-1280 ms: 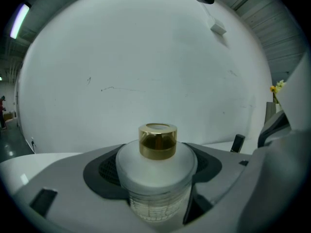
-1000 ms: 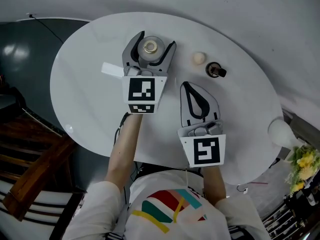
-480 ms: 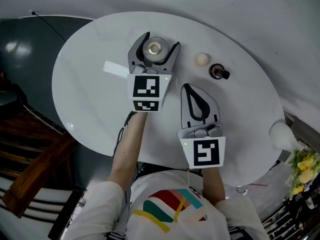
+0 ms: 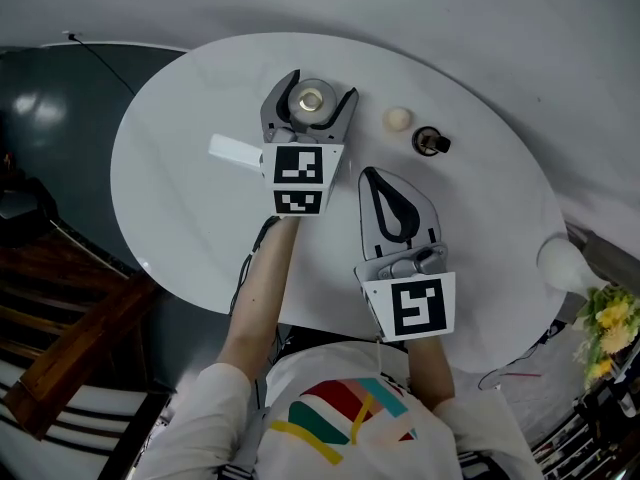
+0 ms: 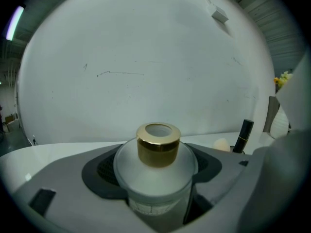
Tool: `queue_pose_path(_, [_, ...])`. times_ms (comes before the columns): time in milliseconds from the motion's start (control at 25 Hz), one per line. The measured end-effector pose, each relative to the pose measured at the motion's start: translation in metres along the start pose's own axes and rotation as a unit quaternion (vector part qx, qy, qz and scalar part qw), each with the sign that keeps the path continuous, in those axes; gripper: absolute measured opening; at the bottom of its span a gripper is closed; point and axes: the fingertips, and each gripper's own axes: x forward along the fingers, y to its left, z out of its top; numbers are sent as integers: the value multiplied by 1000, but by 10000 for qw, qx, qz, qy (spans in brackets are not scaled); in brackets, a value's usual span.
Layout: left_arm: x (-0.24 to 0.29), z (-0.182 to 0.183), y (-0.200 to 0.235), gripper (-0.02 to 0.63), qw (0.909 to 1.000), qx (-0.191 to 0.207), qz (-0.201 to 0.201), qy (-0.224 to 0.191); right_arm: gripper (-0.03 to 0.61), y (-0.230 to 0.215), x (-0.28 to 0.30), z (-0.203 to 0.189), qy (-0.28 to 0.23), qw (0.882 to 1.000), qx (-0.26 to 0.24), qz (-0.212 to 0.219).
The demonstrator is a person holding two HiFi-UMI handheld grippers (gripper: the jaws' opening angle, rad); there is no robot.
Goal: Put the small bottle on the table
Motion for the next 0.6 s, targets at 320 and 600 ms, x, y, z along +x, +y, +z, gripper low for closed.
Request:
queue_pose_path(320, [-5, 11, 2, 341, 9998, -129, -37, -110, 11, 4, -15, 15, -177, 9998, -106, -29])
queue_pose_path(600, [-39, 47, -3, 341, 9989, 75, 138, -448, 11, 2, -36, 39, -347, 9988, -300, -161])
